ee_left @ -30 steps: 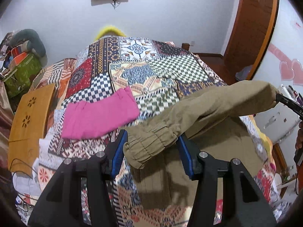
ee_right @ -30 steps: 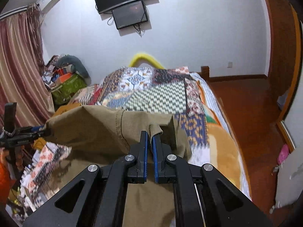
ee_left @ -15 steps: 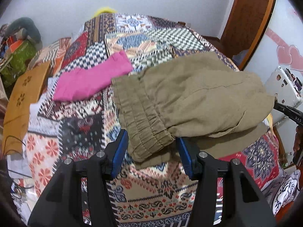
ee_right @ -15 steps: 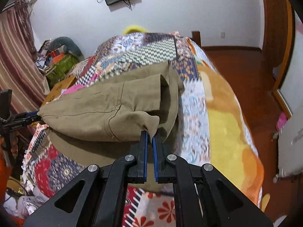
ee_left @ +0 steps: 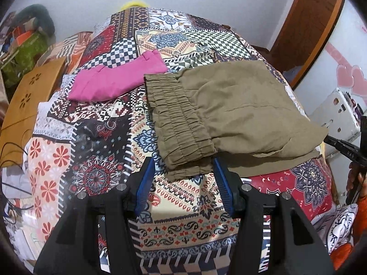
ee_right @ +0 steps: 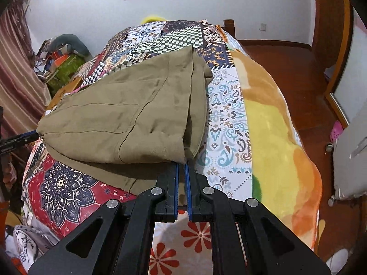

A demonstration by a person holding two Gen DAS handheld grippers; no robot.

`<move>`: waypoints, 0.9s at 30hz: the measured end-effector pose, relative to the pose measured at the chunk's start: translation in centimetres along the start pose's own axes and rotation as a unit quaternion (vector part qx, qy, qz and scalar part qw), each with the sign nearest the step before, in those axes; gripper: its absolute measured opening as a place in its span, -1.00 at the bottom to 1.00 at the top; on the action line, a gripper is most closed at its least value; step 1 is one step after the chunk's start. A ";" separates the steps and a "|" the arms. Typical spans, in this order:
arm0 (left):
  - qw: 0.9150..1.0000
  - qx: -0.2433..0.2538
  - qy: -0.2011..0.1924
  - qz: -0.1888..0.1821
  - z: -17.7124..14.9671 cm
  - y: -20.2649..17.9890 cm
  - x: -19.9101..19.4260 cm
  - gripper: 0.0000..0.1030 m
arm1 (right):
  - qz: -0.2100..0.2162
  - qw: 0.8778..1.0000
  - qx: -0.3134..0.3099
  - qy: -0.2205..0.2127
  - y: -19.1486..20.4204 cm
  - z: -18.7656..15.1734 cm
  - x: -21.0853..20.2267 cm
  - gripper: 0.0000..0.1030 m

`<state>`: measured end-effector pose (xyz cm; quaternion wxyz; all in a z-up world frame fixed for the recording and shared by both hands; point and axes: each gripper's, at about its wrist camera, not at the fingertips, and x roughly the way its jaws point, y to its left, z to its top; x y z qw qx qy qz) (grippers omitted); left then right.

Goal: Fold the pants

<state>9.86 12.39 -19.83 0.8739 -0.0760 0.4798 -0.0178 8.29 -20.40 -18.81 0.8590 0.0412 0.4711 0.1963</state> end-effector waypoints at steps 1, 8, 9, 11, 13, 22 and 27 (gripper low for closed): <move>1.000 -0.003 -0.002 0.001 0.1 0.1 -0.2 0.12 | -0.001 1.000 0.000 -0.002 0.0 0.1 -0.2 -0.90; 0.999 -0.042 -0.021 0.004 1.6 0.9 -0.9 0.40 | -0.010 0.999 0.022 -0.030 -0.7 1.2 -2.2 -0.40; 0.999 -0.046 -0.020 0.002 1.9 0.9 -0.6 0.47 | -0.007 0.999 0.025 -0.034 -0.7 1.4 -2.3 -0.31; 0.999 -0.050 -0.017 0.005 2.1 0.8 0.0 0.50 | -0.001 0.999 0.027 -0.037 -0.6 1.7 -2.2 -0.27; 0.999 -0.048 -0.004 0.004 2.2 0.4 1.0 0.50 | 0.001 0.999 0.026 -0.027 -0.3 1.9 -1.5 -0.22; 0.998 -0.062 0.025 -0.016 0.8 -0.2 3.7 0.50 | 0.009 0.998 0.020 0.051 0.9 0.3 3.0 -0.21; 0.999 -0.040 0.009 -0.011 0.7 -1.1 3.6 0.24 | 0.015 0.998 0.015 0.061 0.8 0.0 3.5 -0.21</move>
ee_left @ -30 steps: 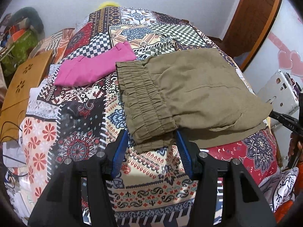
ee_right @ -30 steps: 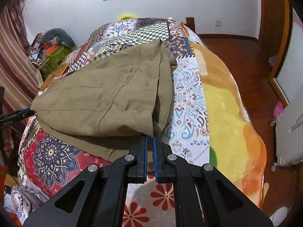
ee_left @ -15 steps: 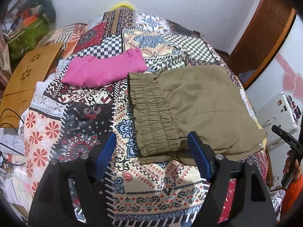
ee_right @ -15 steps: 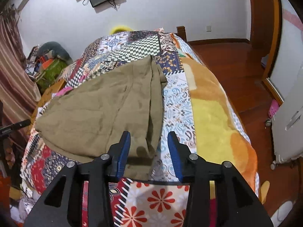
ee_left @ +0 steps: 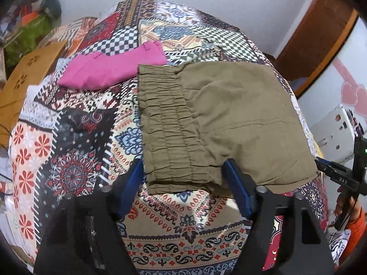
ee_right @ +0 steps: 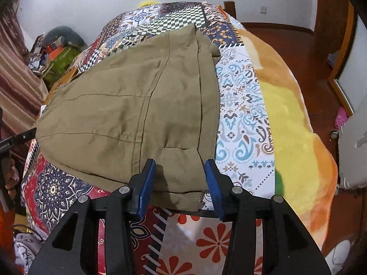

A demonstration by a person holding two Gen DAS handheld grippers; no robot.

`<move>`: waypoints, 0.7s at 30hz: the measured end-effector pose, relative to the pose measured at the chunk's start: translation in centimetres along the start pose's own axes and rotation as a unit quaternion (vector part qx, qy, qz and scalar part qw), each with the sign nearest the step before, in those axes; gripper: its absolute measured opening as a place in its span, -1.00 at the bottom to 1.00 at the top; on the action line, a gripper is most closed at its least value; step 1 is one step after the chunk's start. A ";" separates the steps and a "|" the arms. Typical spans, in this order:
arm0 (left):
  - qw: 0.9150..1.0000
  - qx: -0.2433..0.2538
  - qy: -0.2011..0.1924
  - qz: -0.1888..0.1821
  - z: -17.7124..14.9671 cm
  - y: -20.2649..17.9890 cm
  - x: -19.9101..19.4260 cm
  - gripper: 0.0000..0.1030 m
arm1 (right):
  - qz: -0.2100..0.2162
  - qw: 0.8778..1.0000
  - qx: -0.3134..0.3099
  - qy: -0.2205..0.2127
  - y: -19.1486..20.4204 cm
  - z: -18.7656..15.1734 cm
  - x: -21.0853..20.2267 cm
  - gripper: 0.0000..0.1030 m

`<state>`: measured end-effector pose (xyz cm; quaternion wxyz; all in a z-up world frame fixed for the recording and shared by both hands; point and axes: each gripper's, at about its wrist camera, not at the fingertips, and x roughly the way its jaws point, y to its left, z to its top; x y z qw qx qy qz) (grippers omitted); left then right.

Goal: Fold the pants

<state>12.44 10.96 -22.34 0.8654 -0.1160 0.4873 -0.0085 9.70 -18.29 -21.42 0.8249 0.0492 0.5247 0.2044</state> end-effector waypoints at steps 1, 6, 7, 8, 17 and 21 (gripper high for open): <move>1.000 0.009 -0.001 0.004 0.0 -0.4 0.0 0.22 | 0.002 1.000 0.000 0.002 0.0 0.0 0.1 -0.21; 0.998 0.040 -0.020 0.036 0.2 -1.1 -0.7 0.05 | -0.019 0.999 -0.026 0.003 0.6 -0.5 0.2 -0.60; 0.998 0.040 -0.023 0.035 0.3 -1.1 -0.9 0.05 | -0.026 0.999 -0.035 0.002 0.7 -0.7 0.1 -0.75; 0.998 0.041 -0.025 0.034 0.3 -1.1 -1.1 0.03 | -0.030 0.999 -0.041 -0.001 0.8 -0.8 0.0 -0.77; 0.996 0.058 -0.045 0.043 0.7 -1.4 -2.3 0.01 | -0.034 0.997 -0.057 -0.024 1.0 -0.9 -2.1 -0.82; 0.997 0.058 -0.019 0.043 -0.3 -0.9 -0.6 0.02 | -0.029 0.998 -0.058 -0.007 0.8 -1.2 -1.1 -0.82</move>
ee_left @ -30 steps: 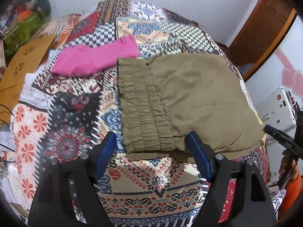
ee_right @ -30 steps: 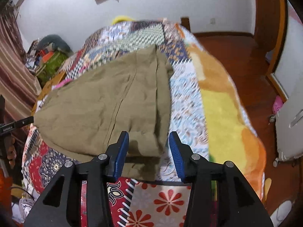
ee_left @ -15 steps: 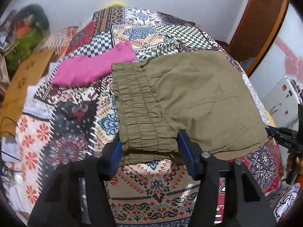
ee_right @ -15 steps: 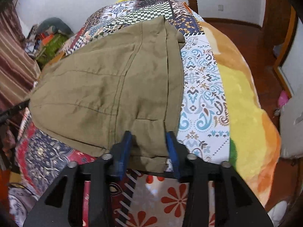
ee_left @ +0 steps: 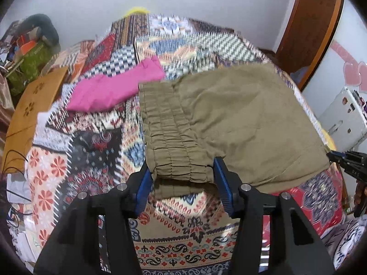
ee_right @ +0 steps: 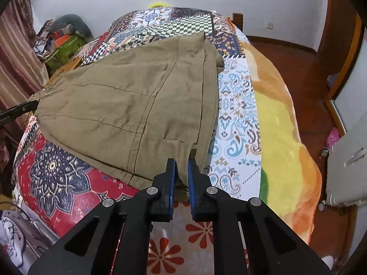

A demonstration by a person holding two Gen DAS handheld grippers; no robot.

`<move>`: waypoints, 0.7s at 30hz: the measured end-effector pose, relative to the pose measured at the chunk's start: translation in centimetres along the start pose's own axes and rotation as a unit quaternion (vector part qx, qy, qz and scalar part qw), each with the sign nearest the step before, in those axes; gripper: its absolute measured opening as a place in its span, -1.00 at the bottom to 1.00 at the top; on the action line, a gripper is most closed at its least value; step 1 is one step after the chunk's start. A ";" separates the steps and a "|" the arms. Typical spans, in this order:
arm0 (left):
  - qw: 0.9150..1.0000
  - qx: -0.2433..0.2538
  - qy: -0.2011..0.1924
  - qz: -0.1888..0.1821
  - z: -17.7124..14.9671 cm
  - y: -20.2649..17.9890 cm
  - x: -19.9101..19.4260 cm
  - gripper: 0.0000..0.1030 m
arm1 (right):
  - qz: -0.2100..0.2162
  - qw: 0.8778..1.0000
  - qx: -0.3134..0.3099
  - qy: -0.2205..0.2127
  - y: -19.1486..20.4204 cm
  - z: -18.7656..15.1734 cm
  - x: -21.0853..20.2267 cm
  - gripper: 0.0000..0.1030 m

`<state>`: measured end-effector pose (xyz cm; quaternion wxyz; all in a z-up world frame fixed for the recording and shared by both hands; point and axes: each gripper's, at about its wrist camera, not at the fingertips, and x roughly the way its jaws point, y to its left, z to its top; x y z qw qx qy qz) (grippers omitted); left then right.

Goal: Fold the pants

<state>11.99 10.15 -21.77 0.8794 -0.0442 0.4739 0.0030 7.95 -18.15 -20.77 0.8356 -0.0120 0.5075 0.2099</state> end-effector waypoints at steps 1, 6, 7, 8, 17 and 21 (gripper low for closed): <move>1.000 -0.001 0.005 -0.002 -0.4 0.1 0.5 0.02 | 0.000 1.000 0.000 0.004 0.1 -0.1 0.3 -0.82; 1.000 -0.009 0.009 -0.011 -1.0 0.6 0.9 0.07 | 0.002 1.000 0.004 0.017 0.1 -0.1 1.0 -0.80; 1.000 -0.008 0.009 -0.010 -0.9 0.6 0.8 0.08 | 0.003 1.000 0.005 0.019 0.1 0.0 0.9 -0.80; 1.000 -0.006 0.008 -0.007 -0.7 0.6 0.5 0.09 | 0.003 1.000 0.007 0.020 0.0 0.1 0.8 -0.78; 0.999 0.010 -0.035 0.025 2.3 0.9 -2.4 0.33 | 0.003 0.999 0.028 -0.020 -1.1 2.9 -1.8 -0.25; 0.999 0.007 -0.045 0.026 4.6 1.4 -2.3 0.34 | 0.011 0.999 0.012 -0.043 -0.3 5.7 -2.1 -0.24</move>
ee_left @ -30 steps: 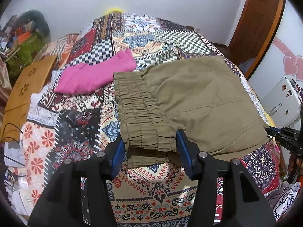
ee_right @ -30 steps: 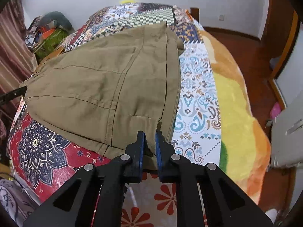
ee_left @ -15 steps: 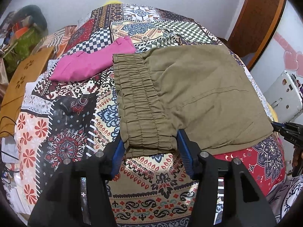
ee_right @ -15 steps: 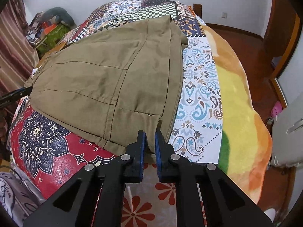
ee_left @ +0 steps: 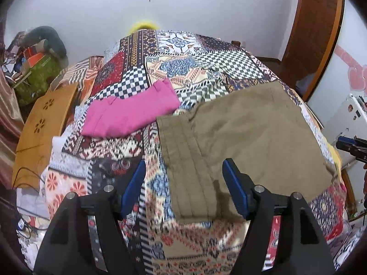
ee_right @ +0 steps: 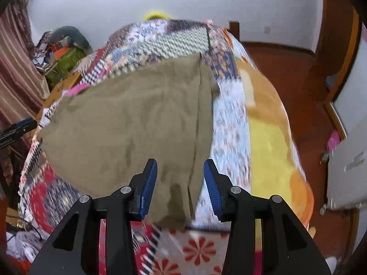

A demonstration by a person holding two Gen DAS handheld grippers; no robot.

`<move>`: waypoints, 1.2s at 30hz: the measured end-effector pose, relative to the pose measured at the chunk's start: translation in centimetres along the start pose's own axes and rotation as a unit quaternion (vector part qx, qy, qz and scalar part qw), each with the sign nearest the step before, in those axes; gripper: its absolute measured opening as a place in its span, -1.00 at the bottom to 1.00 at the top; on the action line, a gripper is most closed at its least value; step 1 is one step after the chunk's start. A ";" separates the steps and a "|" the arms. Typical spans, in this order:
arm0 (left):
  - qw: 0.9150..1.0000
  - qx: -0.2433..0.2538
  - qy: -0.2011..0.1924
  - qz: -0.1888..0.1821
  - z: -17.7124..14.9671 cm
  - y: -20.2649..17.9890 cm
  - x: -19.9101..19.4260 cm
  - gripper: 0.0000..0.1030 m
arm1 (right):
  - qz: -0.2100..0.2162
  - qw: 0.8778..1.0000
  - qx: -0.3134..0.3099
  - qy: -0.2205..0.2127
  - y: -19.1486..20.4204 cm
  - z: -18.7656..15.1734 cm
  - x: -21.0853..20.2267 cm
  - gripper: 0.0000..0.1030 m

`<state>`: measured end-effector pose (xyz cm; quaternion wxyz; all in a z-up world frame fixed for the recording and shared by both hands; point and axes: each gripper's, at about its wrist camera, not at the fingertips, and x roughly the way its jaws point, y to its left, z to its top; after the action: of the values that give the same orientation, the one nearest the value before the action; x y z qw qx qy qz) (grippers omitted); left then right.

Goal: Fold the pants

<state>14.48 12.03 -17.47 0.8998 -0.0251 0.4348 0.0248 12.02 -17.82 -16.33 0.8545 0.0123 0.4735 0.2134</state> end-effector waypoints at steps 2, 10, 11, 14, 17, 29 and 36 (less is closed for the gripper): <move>1.000 0.002 0.002 -0.005 0.7 -0.1 0.7 0.34 | 0.010 1.000 -0.007 -0.009 0.8 1.4 0.5 -0.24; 0.999 0.005 0.051 -0.015 0.8 -0.4 6.2 0.35 | 0.064 0.996 -0.064 -0.006 6.7 6.4 5.5 -0.19; 0.998 0.005 0.055 -0.014 0.6 -0.3 6.6 0.35 | 0.071 0.995 -0.067 -0.002 7.1 6.6 6.1 -0.19; 0.998 -0.006 0.063 -0.024 -0.4 0.3 7.5 0.43 | 0.093 0.992 -0.078 0.023 9.4 7.2 8.9 -0.19; 0.998 -0.017 0.058 -0.028 -1.0 1.0 7.4 0.53 | 0.102 0.989 -0.093 0.042 11.1 7.0 10.7 -0.19; 0.996 -0.042 0.066 -0.035 -1.5 1.8 6.6 0.54 | 0.109 0.983 -0.114 0.092 10.5 1.9 9.4 -0.18; 0.999 -0.017 0.033 -0.006 1.5 1.3 5.2 0.54 | 0.080 0.990 -0.101 0.060 8.6 3.2 7.5 -0.16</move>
<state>18.78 13.55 -20.60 0.8845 -0.0437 0.4638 0.0259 15.08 -6.62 -18.72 0.8017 -0.0495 0.4971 0.3281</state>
